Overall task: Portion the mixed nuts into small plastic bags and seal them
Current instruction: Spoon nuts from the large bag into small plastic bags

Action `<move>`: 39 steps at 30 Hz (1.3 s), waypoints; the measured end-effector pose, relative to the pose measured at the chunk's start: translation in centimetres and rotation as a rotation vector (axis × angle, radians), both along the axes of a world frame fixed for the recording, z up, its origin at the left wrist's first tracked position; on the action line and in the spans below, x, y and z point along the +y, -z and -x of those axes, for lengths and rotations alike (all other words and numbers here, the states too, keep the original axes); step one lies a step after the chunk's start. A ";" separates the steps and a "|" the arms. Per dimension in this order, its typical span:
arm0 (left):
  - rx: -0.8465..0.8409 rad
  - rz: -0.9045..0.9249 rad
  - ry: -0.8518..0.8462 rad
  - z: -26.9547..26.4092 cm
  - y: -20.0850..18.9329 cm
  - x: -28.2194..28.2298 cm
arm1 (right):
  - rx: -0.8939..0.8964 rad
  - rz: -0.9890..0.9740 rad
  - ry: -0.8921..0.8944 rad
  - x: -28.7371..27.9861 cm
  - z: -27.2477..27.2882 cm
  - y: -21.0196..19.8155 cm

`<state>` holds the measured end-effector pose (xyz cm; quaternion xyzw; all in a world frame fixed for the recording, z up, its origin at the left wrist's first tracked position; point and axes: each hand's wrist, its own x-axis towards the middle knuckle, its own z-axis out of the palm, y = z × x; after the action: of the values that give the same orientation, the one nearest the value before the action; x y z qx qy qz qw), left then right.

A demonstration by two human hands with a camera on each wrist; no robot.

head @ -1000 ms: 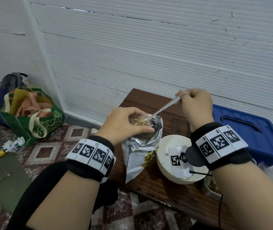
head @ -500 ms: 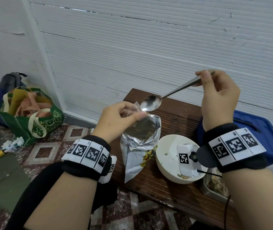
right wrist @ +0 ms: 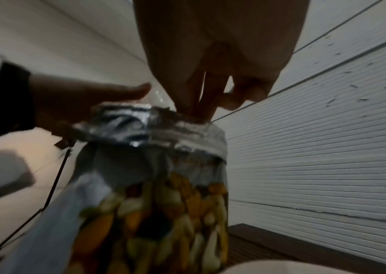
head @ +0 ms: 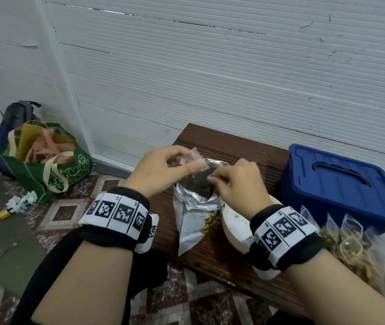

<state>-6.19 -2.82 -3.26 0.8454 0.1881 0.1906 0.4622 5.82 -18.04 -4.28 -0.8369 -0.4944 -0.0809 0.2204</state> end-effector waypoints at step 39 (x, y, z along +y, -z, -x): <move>0.149 -0.180 0.007 -0.6 -1.0 -1.1 | 0.539 -0.561 0.484 -0.6 -4.3 -5.3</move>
<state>-5.58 -3.87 -2.28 0.8960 0.2010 0.1415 0.3697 10.15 -18.60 0.99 -0.8275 -0.1687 -0.0400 0.5340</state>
